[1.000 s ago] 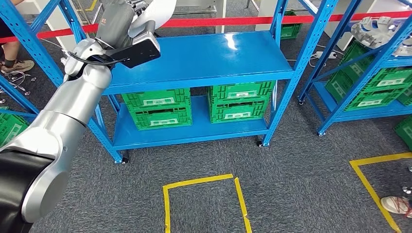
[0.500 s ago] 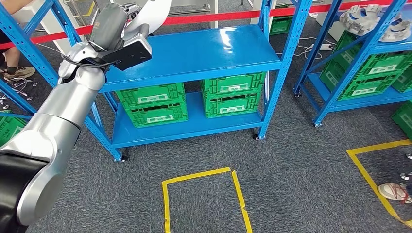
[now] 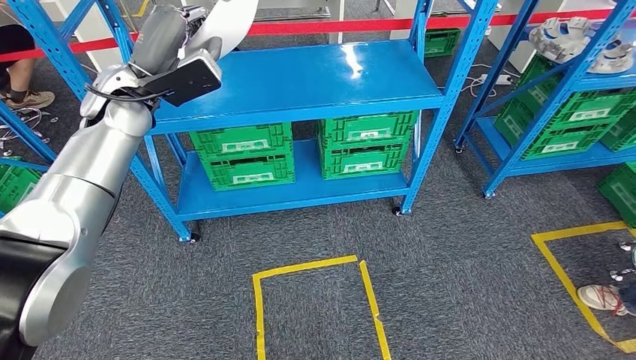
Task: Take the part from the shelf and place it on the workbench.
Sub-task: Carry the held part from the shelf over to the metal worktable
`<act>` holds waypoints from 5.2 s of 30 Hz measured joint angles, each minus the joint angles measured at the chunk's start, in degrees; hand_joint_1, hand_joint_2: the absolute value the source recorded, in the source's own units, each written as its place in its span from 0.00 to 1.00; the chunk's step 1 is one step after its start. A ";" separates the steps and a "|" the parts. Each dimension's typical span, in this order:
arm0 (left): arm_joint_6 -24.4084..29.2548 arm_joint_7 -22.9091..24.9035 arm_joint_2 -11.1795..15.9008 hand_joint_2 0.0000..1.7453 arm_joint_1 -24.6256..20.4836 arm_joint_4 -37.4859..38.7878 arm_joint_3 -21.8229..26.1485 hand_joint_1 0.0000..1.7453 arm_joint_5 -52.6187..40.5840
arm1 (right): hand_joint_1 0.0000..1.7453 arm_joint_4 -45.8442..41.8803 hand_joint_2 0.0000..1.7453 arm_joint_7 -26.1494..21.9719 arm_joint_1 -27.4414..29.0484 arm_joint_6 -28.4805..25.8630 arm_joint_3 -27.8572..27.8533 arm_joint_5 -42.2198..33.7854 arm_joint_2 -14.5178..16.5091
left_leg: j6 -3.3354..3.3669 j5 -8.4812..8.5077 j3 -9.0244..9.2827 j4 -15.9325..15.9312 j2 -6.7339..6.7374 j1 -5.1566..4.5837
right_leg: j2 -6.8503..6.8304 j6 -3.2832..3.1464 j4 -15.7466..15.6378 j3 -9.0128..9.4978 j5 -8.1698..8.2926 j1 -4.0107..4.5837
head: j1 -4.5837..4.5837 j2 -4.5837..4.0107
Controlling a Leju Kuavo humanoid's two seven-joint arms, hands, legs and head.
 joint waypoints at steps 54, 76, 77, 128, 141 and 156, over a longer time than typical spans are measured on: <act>-0.19 1.35 2.96 1.00 9.45 -0.03 -2.28 1.00 2.85 | 0.00 0.05 0.00 -0.14 0.51 2.20 0.95 4.72 -0.32 | -1.12 -0.68 -0.39 0.45 4.80 -0.02 | -0.41 -1.11 1.85 0.46 -2.92 0.02 | 0.48 0.00; -3.09 2.45 13.67 1.00 13.97 -4.57 -3.15 1.00 9.05 | 0.00 0.05 0.00 -0.95 -1.01 1.34 5.08 2.78 -0.92 | 1.03 1.03 -0.73 -0.69 -0.30 0.28 | 0.84 0.99 16.89 -7.45 -9.60 0.40 | 0.45 0.00; -2.68 2.49 11.79 1.00 13.71 -3.58 -3.39 1.00 8.91 | 0.00 0.04 0.00 -0.38 -0.80 1.38 4.67 2.52 -0.94 | 1.11 0.96 -0.74 -0.57 0.32 0.14 | 0.59 0.80 14.29 -6.01 -8.10 0.52 | 0.53 0.00; -1.12 1.14 4.28 1.00 2.84 -0.40 -4.52 1.00 6.88 | 0.00 0.04 0.00 -2.54 -1.22 -0.98 0.02 -2.32 -1.72 | -0.92 -0.21 -0.62 0.42 -3.13 0.59 | 5.81 -0.57 0.73 0.22 -1.63 -0.09 | 0.08 0.00; -1.00 1.32 1.16 1.00 0.44 0.00 -4.56 1.00 6.23 | 0.00 0.03 0.00 -2.53 -2.29 -0.76 -1.61 -3.12 -2.21 | 0.82 -0.27 -0.73 0.48 3.67 0.11 | -1.91 0.34 3.67 -0.46 -2.95 0.39 | 0.87 0.00; -4.48 1.50 0.00 1.00 -2.71 -1.28 -4.60 1.00 6.29 | 0.00 0.02 0.00 -1.36 -4.65 0.13 -1.62 -3.01 -2.21 | -1.16 -1.14 -2.33 4.42 -1.88 0.66 | 4.16 -1.42 1.23 0.43 -1.95 0.02 | 0.12 0.00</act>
